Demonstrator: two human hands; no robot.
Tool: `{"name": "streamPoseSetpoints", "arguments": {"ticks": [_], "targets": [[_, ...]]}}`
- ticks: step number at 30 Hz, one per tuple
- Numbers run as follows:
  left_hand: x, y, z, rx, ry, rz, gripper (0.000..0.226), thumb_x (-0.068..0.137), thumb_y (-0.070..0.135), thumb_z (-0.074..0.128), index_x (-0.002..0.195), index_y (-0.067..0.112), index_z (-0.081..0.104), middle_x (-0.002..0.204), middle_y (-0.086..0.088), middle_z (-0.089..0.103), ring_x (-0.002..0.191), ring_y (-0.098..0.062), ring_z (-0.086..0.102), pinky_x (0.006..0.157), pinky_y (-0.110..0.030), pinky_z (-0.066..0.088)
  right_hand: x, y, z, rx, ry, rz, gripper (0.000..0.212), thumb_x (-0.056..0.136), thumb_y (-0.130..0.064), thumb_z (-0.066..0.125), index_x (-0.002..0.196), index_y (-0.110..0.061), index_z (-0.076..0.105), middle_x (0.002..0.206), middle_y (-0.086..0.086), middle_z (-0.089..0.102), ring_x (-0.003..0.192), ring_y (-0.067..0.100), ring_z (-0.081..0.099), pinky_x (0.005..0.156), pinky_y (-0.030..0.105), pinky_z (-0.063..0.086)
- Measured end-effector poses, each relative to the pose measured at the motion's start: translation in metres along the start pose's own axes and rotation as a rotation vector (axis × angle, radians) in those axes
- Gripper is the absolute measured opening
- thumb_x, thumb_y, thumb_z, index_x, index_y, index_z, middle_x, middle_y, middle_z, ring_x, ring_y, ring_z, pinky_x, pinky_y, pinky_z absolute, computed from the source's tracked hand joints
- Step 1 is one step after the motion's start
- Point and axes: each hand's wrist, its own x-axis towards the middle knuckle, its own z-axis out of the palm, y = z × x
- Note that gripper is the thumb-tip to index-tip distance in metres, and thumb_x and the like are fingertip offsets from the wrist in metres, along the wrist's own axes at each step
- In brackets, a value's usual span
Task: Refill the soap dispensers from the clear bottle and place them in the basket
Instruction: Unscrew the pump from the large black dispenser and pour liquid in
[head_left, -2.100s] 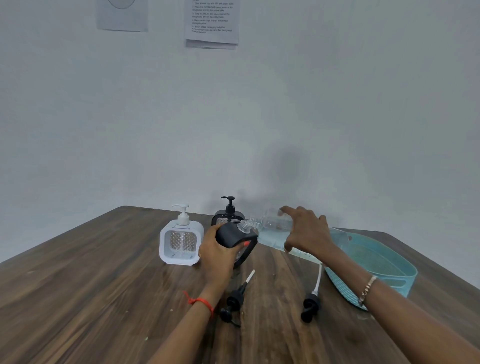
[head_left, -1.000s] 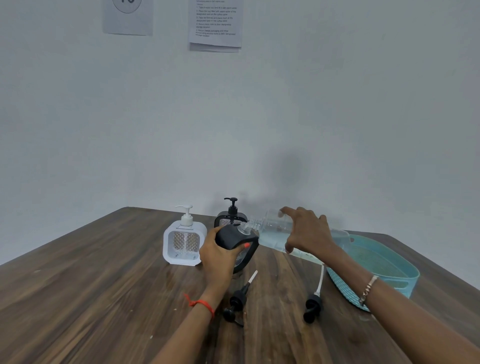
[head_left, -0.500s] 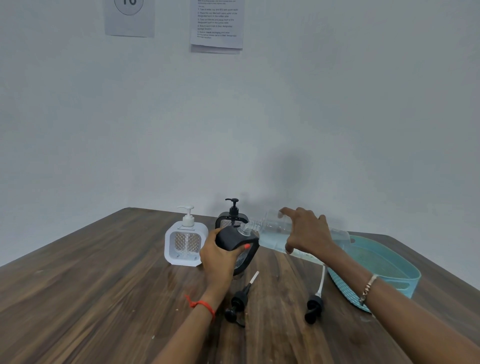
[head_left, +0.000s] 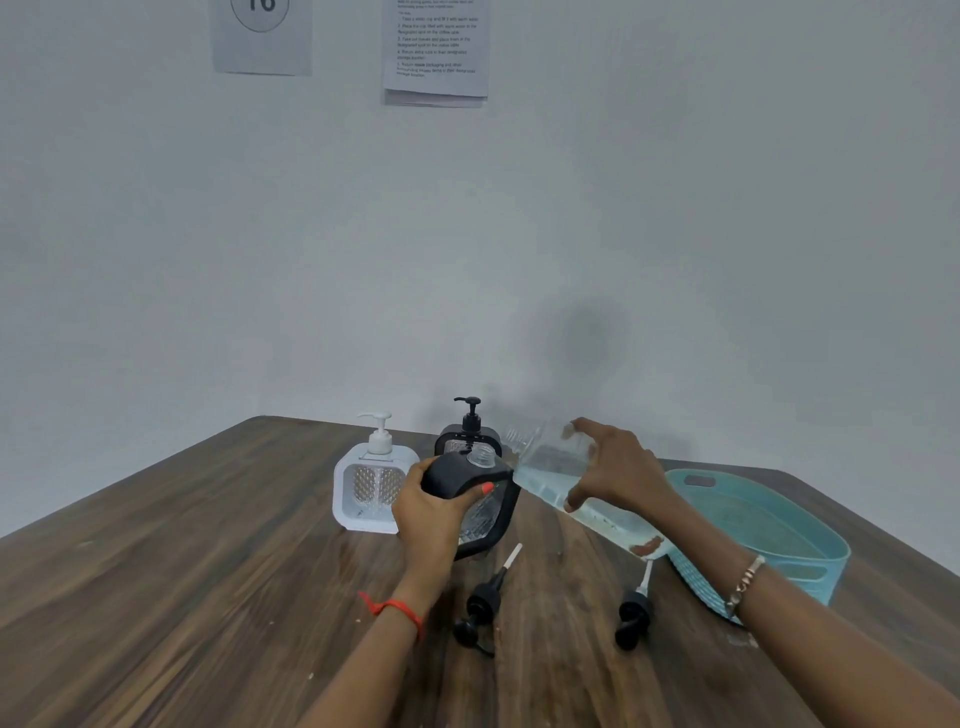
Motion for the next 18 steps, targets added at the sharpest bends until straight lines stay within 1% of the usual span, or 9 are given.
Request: {"name": "streamPoseSetpoints", "arguments": {"ticks": [2,4,7,8,10,12,14,16,18], "targets": [[0.001,0.001,-0.001,-0.035,-0.013,-0.022,0.053,0.054,0.014,0.088,0.098,0.018,0.058,0.093,-0.002,0.065,0.088,-0.019,0.062,0.071,-0.02,0.048,0.001,0.004,0.002,0.143,0.02,-0.003,0.072,0.049,-0.02,0.087,0.113,-0.024,0.054,0.093,-0.001,0.054,0.086,0.019,0.055,0.075,0.028,0.049],[0.003,0.002,-0.001,-0.071,-0.025,-0.053,0.052,0.054,0.011,0.088,0.097,0.016,0.058,0.092,-0.002,0.065,0.087,-0.02,0.062,0.072,-0.023,0.05,0.0,0.01,0.003,0.3,0.029,0.014,0.069,0.049,-0.017,0.088,0.11,-0.023,0.056,0.094,0.0,0.056,0.086,0.018,0.055,0.065,0.021,0.044],[0.007,0.003,-0.002,-0.117,-0.049,-0.093,0.053,0.054,0.009,0.088,0.101,0.01,0.061,0.096,-0.007,0.068,0.089,-0.024,0.065,0.077,-0.032,0.054,-0.001,0.016,0.007,0.551,0.037,0.067,0.064,0.049,-0.012,0.088,0.102,-0.027,0.055,0.094,-0.002,0.06,0.086,0.016,0.057,0.066,0.023,0.046],[0.008,0.004,-0.002,-0.132,-0.056,-0.103,0.054,0.055,0.009,0.087,0.102,0.009,0.061,0.097,-0.008,0.068,0.089,-0.024,0.065,0.076,-0.032,0.055,-0.002,0.018,0.009,0.636,0.037,0.088,0.064,0.049,-0.009,0.088,0.1,-0.027,0.055,0.094,-0.004,0.061,0.085,0.014,0.059,0.067,0.023,0.048],[0.01,0.005,-0.004,-0.156,-0.066,-0.112,0.052,0.056,0.007,0.086,0.101,0.01,0.06,0.096,-0.007,0.067,0.088,-0.023,0.065,0.071,-0.027,0.055,-0.003,0.023,0.014,0.767,0.031,0.121,0.063,0.05,-0.004,0.087,0.101,-0.025,0.057,0.096,-0.003,0.065,0.083,0.011,0.061,0.065,0.022,0.049],[0.011,0.006,-0.006,-0.175,-0.078,-0.116,0.049,0.057,0.006,0.085,0.099,0.011,0.06,0.092,-0.003,0.067,0.086,-0.021,0.064,0.066,-0.021,0.054,-0.005,0.026,0.02,0.851,0.02,0.155,0.06,0.053,-0.001,0.085,0.102,-0.024,0.058,0.095,-0.003,0.067,0.081,0.01,0.063,0.061,0.021,0.05],[0.012,0.005,-0.008,-0.191,-0.092,-0.13,0.048,0.058,0.005,0.085,0.098,0.012,0.06,0.09,0.0,0.068,0.086,-0.021,0.065,0.069,-0.023,0.055,-0.006,0.031,0.027,0.917,0.027,0.184,0.058,0.054,0.002,0.084,0.099,-0.023,0.059,0.095,0.0,0.068,0.082,0.014,0.065,0.06,0.023,0.052],[0.014,0.004,-0.011,-0.198,-0.111,-0.14,0.048,0.058,0.004,0.084,0.1,0.01,0.061,0.093,-0.003,0.068,0.087,-0.022,0.066,0.072,-0.027,0.054,-0.007,0.034,0.033,0.96,0.04,0.204,0.054,0.054,0.006,0.083,0.094,-0.023,0.06,0.091,0.001,0.069,0.079,0.015,0.065,0.056,0.021,0.053],[0.015,0.002,-0.012,-0.2,-0.122,-0.142,0.051,0.058,0.003,0.084,0.103,0.007,0.062,0.097,-0.006,0.069,0.088,-0.022,0.066,0.07,-0.025,0.054,-0.009,0.036,0.038,1.01,0.04,0.228,0.048,0.055,0.009,0.081,0.09,-0.019,0.061,0.087,0.002,0.069,0.074,0.014,0.065,0.05,0.018,0.052]]}}
